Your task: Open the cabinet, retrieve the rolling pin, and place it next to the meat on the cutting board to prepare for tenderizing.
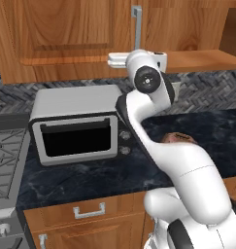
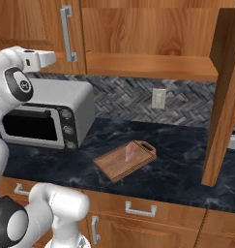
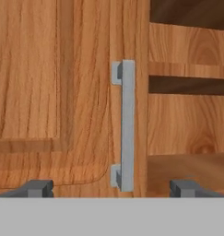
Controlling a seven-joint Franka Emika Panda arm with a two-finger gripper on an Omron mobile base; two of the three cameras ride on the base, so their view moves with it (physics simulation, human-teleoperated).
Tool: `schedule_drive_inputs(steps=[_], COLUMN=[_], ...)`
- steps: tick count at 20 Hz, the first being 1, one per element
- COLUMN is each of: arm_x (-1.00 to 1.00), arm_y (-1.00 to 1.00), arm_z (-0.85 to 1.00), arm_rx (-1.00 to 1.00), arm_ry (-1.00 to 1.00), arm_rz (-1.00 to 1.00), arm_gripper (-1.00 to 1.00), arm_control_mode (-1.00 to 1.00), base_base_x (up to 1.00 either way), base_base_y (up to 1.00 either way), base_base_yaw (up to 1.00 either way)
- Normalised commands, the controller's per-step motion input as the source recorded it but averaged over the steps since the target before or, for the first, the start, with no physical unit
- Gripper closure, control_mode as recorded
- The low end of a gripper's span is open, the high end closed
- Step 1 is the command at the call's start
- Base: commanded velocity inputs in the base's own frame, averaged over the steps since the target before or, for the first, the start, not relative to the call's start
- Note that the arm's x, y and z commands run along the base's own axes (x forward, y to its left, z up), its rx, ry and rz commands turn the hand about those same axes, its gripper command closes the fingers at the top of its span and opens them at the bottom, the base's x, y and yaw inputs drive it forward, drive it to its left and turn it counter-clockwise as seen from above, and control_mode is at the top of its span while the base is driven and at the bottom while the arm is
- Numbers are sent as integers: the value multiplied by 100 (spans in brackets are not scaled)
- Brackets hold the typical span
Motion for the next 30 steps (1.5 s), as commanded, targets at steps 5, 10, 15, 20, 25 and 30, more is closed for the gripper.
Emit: schedule_drive_inputs(steps=[5,10,15,20,25,30], arm_x=[15,18,28,57,51,33], arm_y=[-14,-12,-8,-7,-12,-11], arm_z=[0,0,0,0,0,0], arm_rx=[-9,-2,0,0,0,0], arm_ry=[-12,-15,-4,3,1,0], arm_rz=[4,5,2,0,0,0], arm_gripper=[-100,-100,-100,-100,-100,-100], arm_control_mode=[-100,-100,-100,-100,-100,-100], base_base_x=[0,0,0,0,0,0], base_base_y=[0,0,0,0,0,0], base_base_yaw=[0,0,0,0,0,0])
